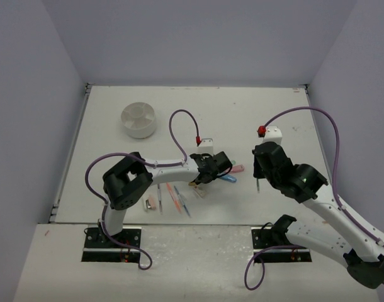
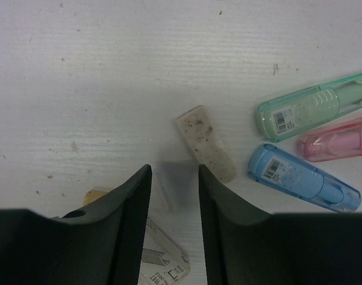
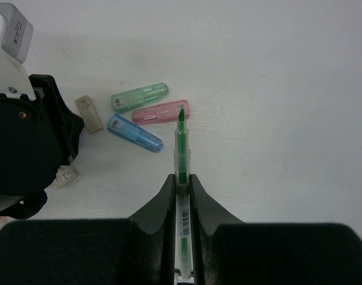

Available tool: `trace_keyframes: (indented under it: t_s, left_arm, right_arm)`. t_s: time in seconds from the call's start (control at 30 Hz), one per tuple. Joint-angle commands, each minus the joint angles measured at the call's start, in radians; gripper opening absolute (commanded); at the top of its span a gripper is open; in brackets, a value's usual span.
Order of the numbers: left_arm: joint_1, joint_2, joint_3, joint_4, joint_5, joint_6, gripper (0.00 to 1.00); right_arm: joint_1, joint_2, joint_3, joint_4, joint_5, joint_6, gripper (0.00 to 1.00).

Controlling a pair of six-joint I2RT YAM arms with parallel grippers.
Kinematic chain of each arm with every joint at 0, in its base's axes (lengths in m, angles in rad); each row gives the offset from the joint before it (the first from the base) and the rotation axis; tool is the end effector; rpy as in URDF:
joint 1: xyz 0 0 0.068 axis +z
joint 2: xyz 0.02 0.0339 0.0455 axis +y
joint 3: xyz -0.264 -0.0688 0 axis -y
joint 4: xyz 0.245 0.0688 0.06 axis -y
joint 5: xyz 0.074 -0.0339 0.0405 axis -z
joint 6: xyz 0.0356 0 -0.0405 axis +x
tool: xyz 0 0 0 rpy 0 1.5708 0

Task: Sort the stationery into containers
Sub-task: Pick up the pen cap from the center of the board.

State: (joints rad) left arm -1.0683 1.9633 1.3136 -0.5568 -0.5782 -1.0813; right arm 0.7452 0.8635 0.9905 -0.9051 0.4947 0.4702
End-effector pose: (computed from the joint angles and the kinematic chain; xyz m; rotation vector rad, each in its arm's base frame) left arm 0.2046 -0.3318 0.1600 -0.1512 2.4655 -0.0504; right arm 0.1283 0.0953 0.3308 -0.0721 2.2365 0.0704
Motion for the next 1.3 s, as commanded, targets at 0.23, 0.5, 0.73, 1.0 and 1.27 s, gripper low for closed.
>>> trace_keyframes:
  t_s: [0.23,0.5,0.73,1.0,1.27]
  left_arm:
    - [-0.005,-0.061,-0.011,-0.007,-0.071,-0.031,0.4]
    - [-0.006,-0.057,-0.03,-0.005,-0.049,-0.046,0.38]
    - [-0.012,-0.057,-0.054,-0.009,-0.058,-0.062,0.38]
    - [-0.012,-0.024,-0.051,0.024,-0.032,-0.049,0.36]
    - [-0.012,-0.019,-0.052,0.026,-0.018,-0.046,0.22]
  right_arm:
    - [-0.003,0.02,-0.007,0.029,-0.01,-0.012,0.0]
    - [-0.003,0.027,-0.007,0.029,-0.009,-0.013,0.0]
    - [-0.003,0.037,-0.01,0.034,-0.01,-0.012,0.0]
    - [-0.003,0.047,-0.01,0.034,-0.013,-0.012,0.0]
    - [-0.003,0.049,-0.013,0.037,-0.018,-0.012,0.0]
